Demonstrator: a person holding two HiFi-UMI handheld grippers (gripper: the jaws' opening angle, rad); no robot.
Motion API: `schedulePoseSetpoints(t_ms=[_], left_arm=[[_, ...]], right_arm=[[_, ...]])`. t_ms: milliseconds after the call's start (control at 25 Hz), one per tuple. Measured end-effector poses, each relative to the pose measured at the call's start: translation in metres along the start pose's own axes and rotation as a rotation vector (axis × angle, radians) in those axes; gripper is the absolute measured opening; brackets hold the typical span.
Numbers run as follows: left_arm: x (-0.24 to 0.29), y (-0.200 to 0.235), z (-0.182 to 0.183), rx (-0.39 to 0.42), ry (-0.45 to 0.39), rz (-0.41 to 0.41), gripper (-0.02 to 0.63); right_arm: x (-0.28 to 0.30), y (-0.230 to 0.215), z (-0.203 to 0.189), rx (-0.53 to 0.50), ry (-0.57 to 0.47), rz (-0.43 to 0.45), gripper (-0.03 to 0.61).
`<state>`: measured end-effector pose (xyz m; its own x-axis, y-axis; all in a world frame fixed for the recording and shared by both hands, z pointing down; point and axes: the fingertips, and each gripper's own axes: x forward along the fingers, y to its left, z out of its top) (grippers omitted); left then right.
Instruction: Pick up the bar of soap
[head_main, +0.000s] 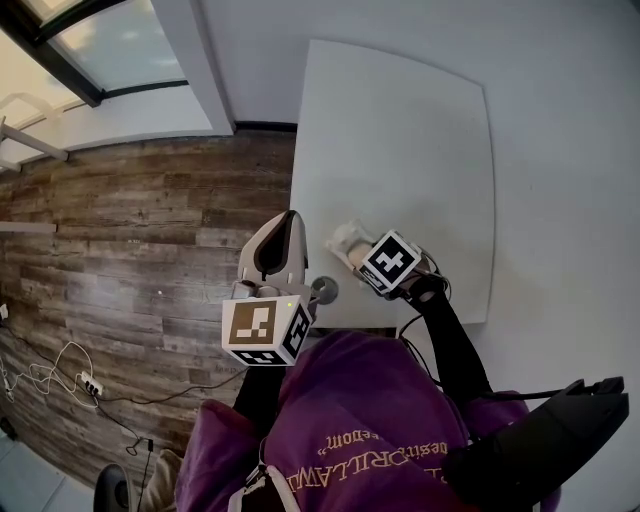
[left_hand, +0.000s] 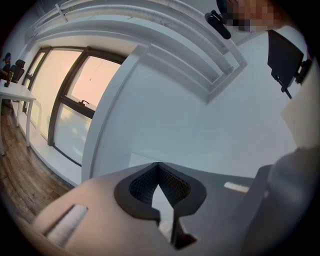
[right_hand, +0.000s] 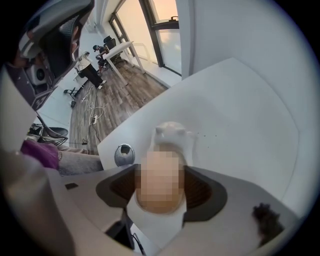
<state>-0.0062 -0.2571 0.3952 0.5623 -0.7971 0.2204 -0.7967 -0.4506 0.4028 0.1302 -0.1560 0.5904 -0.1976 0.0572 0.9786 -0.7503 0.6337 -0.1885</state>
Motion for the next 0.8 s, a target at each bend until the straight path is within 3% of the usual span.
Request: schedulePoseSetpoints(t_ms=[160, 360, 640, 800], left_arm=[[-0.001, 0.002, -0.002, -0.001, 0.004, 0.004, 0.005], [0.000, 0.002, -0.002, 0.000, 0.006, -0.001, 0.005], [0.002, -0.010, 0.001, 0.014, 0.003, -0.025, 0.005], [0.003, -0.018, 0.005, 0.030, -0.004, -0.040, 0.005]], right_arm=[[-0.008, -0.005, 0.000, 0.037, -0.049, -0.015, 0.282], [-0.028, -0.012, 0.002, 0.158, -0.177, 0.010, 0.281], [-0.073, -0.018, 0.016, 0.402, -0.497, 0.205, 0.281], [-0.117, -0.024, 0.027, 0.466, -0.673, 0.219, 0.281]])
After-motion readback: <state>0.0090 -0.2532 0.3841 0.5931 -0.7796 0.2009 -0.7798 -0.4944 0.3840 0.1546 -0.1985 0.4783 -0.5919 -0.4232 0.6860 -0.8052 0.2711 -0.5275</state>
